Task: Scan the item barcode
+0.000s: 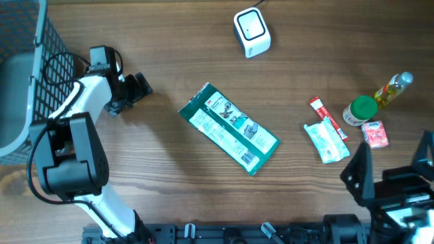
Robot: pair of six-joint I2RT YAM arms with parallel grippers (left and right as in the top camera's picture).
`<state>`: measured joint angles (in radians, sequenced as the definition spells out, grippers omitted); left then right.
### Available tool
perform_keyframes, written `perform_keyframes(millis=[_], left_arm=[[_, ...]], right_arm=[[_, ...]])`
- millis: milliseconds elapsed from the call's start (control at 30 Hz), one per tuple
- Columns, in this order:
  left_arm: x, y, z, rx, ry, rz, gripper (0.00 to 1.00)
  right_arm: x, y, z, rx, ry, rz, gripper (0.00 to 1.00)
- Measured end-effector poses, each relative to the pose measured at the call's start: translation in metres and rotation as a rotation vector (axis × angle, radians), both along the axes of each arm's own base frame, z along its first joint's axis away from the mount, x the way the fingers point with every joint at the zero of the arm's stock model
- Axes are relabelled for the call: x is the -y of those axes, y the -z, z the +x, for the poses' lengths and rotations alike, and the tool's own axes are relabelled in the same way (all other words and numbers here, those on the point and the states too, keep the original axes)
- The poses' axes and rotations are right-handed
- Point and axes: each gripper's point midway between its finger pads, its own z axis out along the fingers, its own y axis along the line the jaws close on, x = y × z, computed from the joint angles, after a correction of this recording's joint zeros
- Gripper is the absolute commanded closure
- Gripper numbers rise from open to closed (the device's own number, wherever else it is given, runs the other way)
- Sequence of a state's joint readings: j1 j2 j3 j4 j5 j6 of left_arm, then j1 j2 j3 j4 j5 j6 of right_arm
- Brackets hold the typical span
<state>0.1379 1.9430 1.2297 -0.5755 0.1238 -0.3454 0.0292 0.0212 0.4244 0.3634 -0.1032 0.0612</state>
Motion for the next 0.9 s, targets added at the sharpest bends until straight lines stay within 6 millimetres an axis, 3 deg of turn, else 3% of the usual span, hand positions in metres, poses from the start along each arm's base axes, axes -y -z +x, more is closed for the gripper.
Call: perform_keyframes(millis=[100,233,467,600,667,700,900], left_arm=[[0.0,0.0,0.0,0.0,0.0,0.0,0.0],[0.0,0.0,0.0,0.0,0.0,0.0,0.0],[0.0,0.0,0.0,0.0,0.0,0.0,0.0],[0.0,0.0,0.0,0.0,0.0,0.0,0.0],[0.0,0.0,0.0,0.0,0.0,0.0,0.0],[0.0,0.0,0.0,0.0,0.0,0.0,0.0],[0.0,0.0,0.0,0.0,0.0,0.0,0.0]], right_arm=[[0.0,0.014,0.0,0.109,0.009,-0.008,0.0],[-0.001,0.065,0.034,0.005,0.014,-0.017,0.0],[-0.002,0.13,0.073,-0.198,0.015,-0.027,0.0],[-0.007,0.202,0.103,-0.504,-0.004,-0.044,0.0],[-0.011,0.249,0.111,-0.697,-0.018,-0.059,0.0],[-0.012,0.263,0.111,-0.752,-0.021,-0.063,0.01],[-0.011,0.266,0.111,-0.764,-0.014,-0.073,0.0]])
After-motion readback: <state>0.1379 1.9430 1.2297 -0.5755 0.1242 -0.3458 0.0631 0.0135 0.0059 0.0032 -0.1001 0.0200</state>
